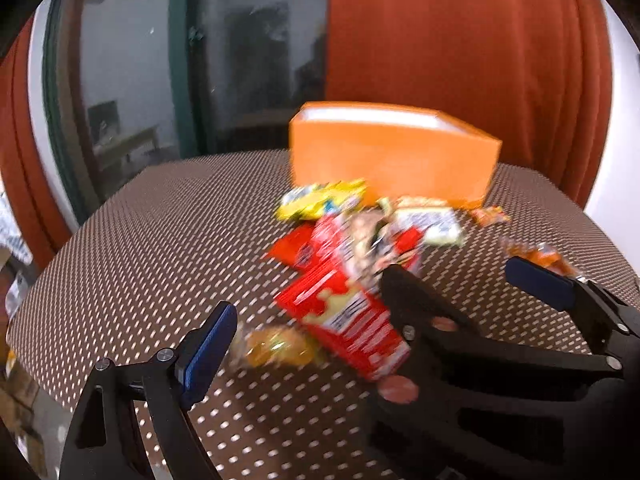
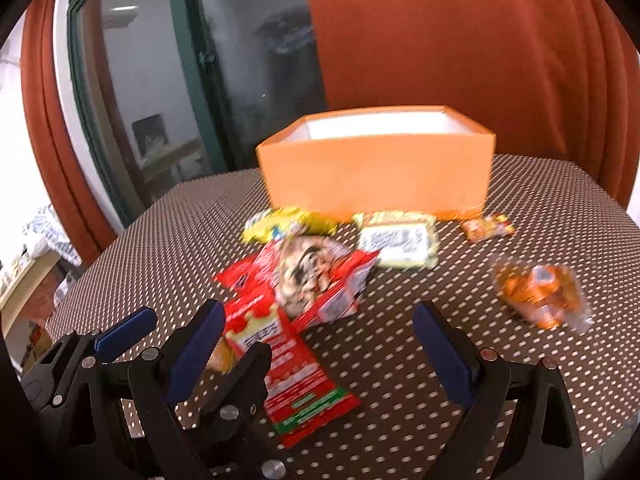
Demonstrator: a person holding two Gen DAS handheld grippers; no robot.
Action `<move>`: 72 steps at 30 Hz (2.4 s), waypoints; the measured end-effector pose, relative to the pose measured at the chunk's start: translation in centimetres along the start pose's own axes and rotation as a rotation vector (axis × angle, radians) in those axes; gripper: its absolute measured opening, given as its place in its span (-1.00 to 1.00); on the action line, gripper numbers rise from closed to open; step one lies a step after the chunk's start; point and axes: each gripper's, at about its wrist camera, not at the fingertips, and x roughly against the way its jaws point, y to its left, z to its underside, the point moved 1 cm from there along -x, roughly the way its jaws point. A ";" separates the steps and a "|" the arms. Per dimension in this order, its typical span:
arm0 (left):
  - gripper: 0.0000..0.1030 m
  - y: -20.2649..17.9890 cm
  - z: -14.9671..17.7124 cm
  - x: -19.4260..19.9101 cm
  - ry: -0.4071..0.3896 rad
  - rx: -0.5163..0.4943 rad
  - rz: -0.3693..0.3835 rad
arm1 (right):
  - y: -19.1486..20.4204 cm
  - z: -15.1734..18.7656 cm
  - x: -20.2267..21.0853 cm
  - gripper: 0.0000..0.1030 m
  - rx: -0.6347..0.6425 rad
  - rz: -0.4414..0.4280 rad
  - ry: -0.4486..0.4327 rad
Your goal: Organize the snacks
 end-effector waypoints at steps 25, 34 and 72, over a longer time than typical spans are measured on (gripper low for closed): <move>0.72 2.8 2.5 -4.5 0.160 -0.011 -0.048 | 3.5 3.0 -8.2 0.30 0.044 -0.052 0.198; 0.61 2.6 1.8 -5.5 0.163 0.015 -0.027 | 2.4 2.6 -7.9 -0.02 0.002 -0.049 0.183; 0.04 -3.9 0.3 1.2 0.073 -0.019 0.093 | -2.6 1.7 1.3 -0.09 -0.096 -0.033 0.075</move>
